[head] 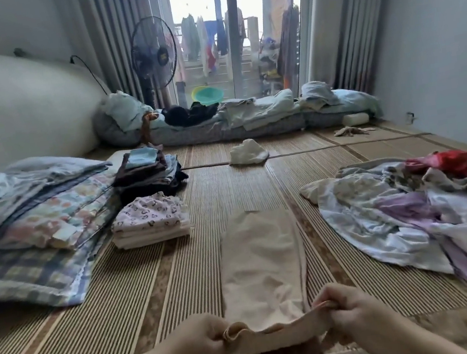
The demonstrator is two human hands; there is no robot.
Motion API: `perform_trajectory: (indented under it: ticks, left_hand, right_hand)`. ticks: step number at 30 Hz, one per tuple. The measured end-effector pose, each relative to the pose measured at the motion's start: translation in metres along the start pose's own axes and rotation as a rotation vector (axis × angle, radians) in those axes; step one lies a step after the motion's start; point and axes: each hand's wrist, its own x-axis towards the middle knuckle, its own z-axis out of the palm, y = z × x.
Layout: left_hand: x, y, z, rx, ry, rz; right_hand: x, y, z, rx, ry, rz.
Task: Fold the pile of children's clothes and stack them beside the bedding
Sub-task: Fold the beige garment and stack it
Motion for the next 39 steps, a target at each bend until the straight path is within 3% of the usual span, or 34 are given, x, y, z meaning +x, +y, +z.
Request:
perform_trajectory:
  ticks: [4, 9, 12, 14, 17, 19, 23, 30, 32, 36, 39]
  left_hand:
    - [0.015, 0.017, -0.013, -0.227, 0.029, -0.035]
    - [0.068, 0.039, -0.043, -0.211, 0.202, 0.013]
    - [0.104, 0.03, -0.047, -0.194, 0.333, -0.006]
    - [0.119, 0.005, -0.042, 0.145, 0.387, -0.039]
    - [0.129, -0.024, -0.034, 0.531, 0.337, 0.029]
    - [0.131, -0.034, -0.032, 0.655, 0.194, 0.132]
    - [0.126, -0.051, -0.029, 0.845, -0.14, 0.168]
    - [0.122, -0.072, -0.039, 0.949, -0.113, 0.126]
    - [0.119, -0.07, -0.038, 0.872, -0.092, 0.141]
    - [0.107, -0.052, -0.044, 0.537, -0.044, 0.086]
    - [0.092, -0.033, -0.043, 0.146, -0.042, -0.014]
  right_hand:
    - [0.018, -0.016, -0.013, 0.12, 0.062, -0.048]
    - [0.075, -0.027, -0.027, 0.33, 0.297, -0.088]
    - [0.11, -0.012, -0.022, 0.431, 0.297, -0.057]
    - [0.122, 0.011, -0.015, 0.285, 0.288, -0.032]
    - [0.129, 0.045, -0.007, -0.258, 0.208, -0.114]
    - [0.13, 0.053, -0.004, -0.519, 0.063, -0.22]
    - [0.131, 0.067, 0.002, -0.753, -0.299, -0.297]
    - [0.14, 0.073, -0.016, -0.951, -0.32, -0.273]
    - [0.138, 0.071, -0.019, -0.853, -0.323, -0.231]
    - [0.128, 0.056, -0.027, -0.29, -0.274, -0.064]
    - [0.121, 0.047, -0.038, -0.04, -0.419, 0.025]
